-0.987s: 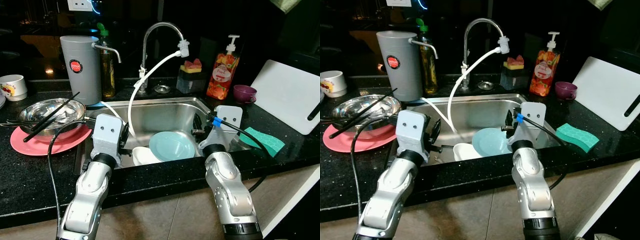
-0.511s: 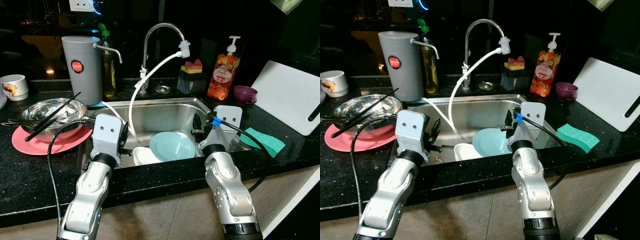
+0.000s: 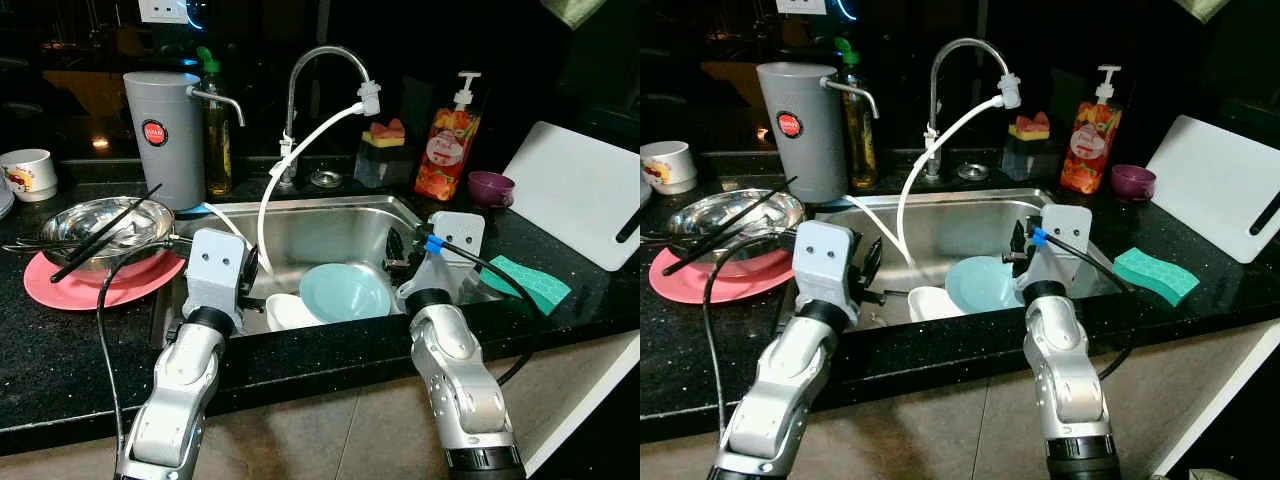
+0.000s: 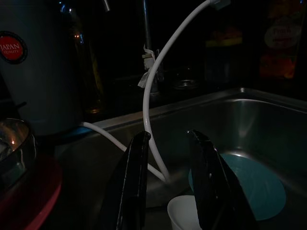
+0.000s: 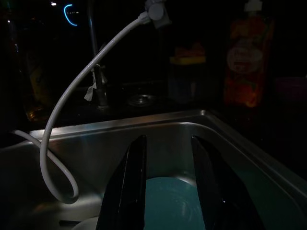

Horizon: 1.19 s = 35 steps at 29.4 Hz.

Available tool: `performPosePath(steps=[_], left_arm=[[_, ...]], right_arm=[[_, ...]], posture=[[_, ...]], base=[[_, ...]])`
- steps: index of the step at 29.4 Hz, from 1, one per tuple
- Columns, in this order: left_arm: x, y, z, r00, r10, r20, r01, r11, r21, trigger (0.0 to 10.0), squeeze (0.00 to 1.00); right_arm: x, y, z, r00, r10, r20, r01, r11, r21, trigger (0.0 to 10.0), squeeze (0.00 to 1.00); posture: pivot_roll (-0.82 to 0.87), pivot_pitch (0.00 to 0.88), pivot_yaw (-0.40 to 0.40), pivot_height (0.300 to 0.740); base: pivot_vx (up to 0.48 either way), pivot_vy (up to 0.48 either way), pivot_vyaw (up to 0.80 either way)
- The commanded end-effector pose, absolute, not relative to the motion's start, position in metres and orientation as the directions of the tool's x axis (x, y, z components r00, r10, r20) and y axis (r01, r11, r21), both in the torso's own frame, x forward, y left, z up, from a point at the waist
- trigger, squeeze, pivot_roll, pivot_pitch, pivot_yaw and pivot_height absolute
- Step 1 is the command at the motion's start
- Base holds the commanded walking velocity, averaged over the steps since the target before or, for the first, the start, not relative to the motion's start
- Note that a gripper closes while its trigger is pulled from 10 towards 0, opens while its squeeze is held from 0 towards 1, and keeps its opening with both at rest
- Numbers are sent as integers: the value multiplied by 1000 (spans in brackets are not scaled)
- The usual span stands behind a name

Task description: Kitchen organization

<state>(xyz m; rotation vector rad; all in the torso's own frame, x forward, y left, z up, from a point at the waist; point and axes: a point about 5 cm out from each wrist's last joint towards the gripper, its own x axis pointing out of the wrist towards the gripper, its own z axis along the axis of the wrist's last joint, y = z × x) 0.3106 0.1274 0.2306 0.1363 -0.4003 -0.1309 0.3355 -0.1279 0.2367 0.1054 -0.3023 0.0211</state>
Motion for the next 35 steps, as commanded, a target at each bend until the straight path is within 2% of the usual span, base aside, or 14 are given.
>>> performPosePath(steps=[1, 35], left_arm=[[310, 126, 227, 916, -161, 369, 107, 981, 162, 10000, 0], [311, 124, 228, 913, -172, 369, 118, 979, 164, 10000, 0]], right_arm=[[335, -129, 234, 956, -1, 292, -31, 994, 102, 10000, 0], [334, -126, 234, 957, 8, 291, -41, 993, 106, 10000, 0]], posture=[[119, 53, -82, 740], [123, 55, -82, 740]], base=[[0, 0, 0], [0, 0, 0]])
